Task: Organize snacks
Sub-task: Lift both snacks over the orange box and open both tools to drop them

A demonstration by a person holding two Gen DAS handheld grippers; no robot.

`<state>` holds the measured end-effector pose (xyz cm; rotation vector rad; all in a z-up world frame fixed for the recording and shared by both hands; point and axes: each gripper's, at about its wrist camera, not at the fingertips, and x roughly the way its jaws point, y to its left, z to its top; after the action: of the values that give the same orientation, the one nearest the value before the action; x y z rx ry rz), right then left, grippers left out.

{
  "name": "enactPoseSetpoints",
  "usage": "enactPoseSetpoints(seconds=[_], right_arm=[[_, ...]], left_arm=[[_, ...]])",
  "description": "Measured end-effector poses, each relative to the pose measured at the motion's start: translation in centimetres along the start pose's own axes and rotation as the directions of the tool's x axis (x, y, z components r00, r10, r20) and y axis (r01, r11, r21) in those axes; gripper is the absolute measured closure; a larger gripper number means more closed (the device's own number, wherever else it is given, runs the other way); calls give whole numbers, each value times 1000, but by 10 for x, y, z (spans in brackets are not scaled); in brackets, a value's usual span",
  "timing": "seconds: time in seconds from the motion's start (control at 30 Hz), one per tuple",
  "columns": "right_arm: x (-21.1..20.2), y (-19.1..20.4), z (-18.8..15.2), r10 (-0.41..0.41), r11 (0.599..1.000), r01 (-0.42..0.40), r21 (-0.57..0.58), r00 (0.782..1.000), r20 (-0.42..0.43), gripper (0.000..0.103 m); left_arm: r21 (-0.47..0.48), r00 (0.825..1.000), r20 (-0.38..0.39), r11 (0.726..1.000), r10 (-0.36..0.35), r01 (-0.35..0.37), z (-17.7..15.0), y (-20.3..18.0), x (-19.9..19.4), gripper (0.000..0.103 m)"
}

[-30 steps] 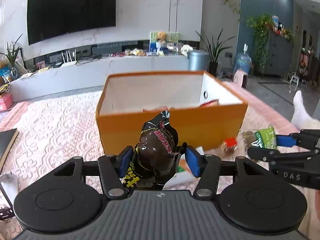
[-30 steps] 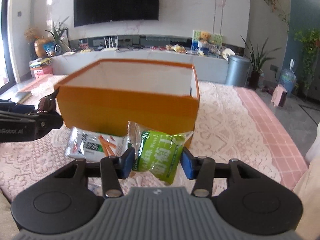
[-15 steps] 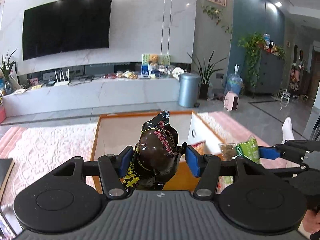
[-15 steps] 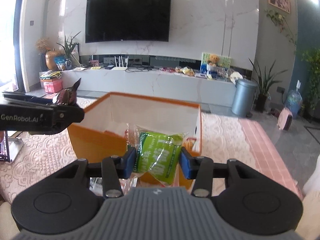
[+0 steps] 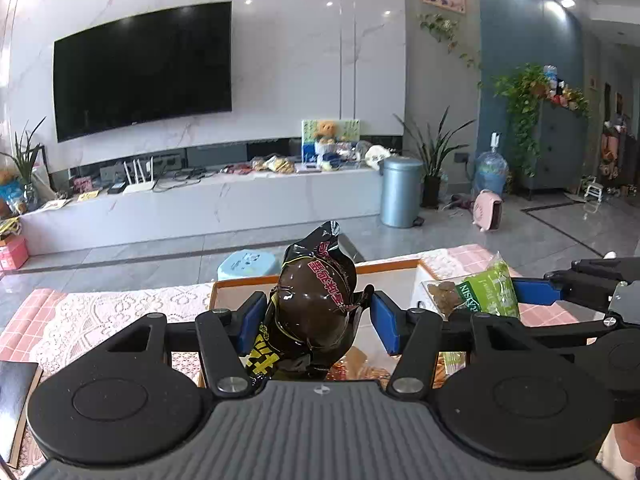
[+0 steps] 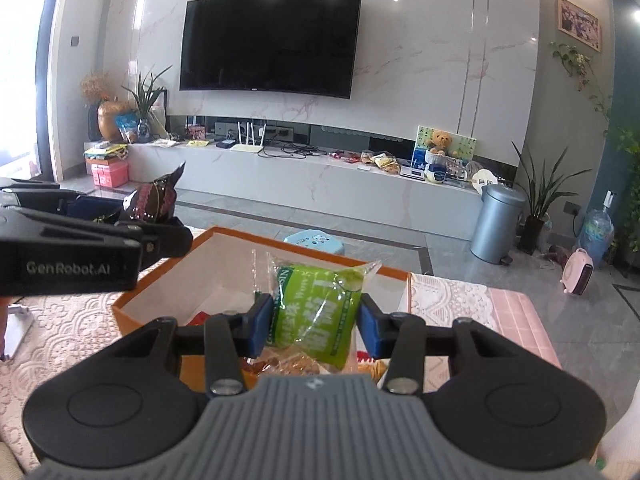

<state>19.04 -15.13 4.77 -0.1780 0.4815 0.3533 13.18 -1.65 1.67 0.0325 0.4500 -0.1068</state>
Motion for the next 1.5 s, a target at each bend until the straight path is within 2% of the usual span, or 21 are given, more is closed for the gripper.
enactPoseSetpoints(seconds=[0.3, 0.4, 0.57, 0.77, 1.0, 1.1, 1.23, 1.27, 1.5], right_arm=[[61, 4, 3, 3, 999, -8, -50, 994, -105, 62], [81, 5, 0, 5, 998, -14, -57, 988, -152, 62], [115, 4, -6, -11, 997, -8, -82, 973, -231, 62], [145, 5, -19, -23, 994, -13, -112, 949, -315, 62], [170, 1, -24, -25, 995, -13, -96, 921, -388, 62], [177, 0, -26, -17, 996, -19, -85, 914, -406, 61], [187, -2, -25, -7, 996, -31, -82, 904, -428, 60], [189, -5, -24, -6, 996, -32, -80, 901, -434, 59], [191, -2, -25, -11, 997, -28, -79, 888, -459, 52]], left_arm=[[18, 990, -120, 998, 70, -68, -5, 8, 45, 38], [54, 983, -155, 995, 97, -89, -6, 7, 59, 38], [89, 971, -217, 993, 99, -82, -14, 5, 79, 38], [134, 948, -293, 987, 128, -91, -23, 5, 102, 38], [176, 916, -371, 980, 152, -91, -30, 4, 120, 37], [170, 901, -404, 981, 156, -94, -31, 7, 126, 37], [180, 890, -429, 980, 154, -83, -32, 8, 129, 35], [182, 882, -444, 980, 158, -84, -32, 7, 129, 34], [163, 874, -463, 983, 148, -81, -28, 8, 131, 24]])
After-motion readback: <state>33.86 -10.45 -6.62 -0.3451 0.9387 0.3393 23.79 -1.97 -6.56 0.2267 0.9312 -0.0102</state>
